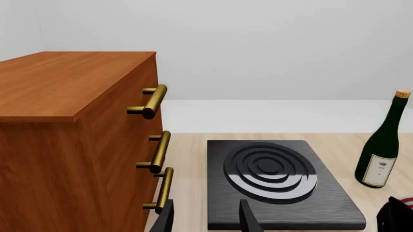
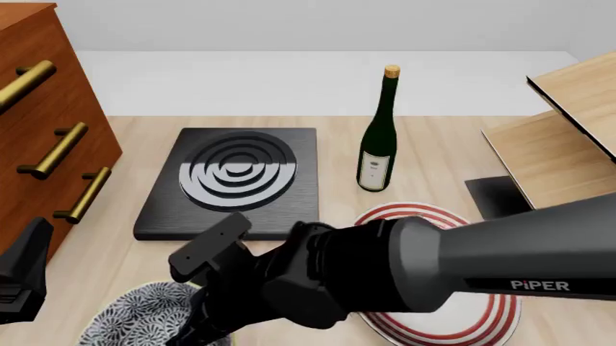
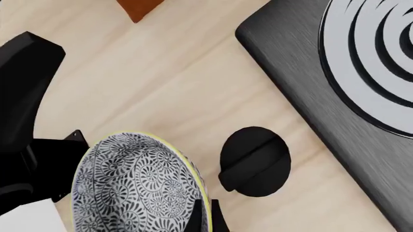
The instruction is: Pick up the akita bowl and put it on the plate.
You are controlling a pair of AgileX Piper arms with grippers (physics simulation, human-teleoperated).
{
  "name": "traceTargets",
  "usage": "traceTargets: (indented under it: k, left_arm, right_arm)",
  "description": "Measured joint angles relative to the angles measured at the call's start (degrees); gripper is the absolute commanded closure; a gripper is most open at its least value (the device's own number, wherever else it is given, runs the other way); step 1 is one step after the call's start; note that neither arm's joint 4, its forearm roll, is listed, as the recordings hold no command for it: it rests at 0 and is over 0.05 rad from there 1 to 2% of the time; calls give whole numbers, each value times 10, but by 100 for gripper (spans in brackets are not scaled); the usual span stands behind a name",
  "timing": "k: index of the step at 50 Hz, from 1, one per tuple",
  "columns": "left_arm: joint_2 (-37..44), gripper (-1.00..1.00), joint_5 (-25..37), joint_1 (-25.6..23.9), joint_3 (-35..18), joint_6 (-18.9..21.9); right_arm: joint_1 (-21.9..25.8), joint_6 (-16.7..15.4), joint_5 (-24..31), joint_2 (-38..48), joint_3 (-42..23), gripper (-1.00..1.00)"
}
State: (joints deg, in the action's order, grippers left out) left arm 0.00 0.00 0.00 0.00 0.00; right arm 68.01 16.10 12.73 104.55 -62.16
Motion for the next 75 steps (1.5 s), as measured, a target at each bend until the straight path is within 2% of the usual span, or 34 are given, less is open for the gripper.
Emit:
traceTargets:
  k: [31, 43, 60, 75]
  left_arm:
    - [0, -100, 0, 0, 0, 0]
    - [0, -100, 0, 0, 0, 0]
    - [0, -100, 0, 0, 0, 0]
    - [0, -100, 0, 0, 0, 0]
  right_arm:
    - [-70, 14, -18, -109, 42, 100]
    - [-106, 10, -6, -169, 61, 100]
    - [-185, 2, 21, -266, 94, 100]
    - [-270, 16, 9, -343, 168, 100]
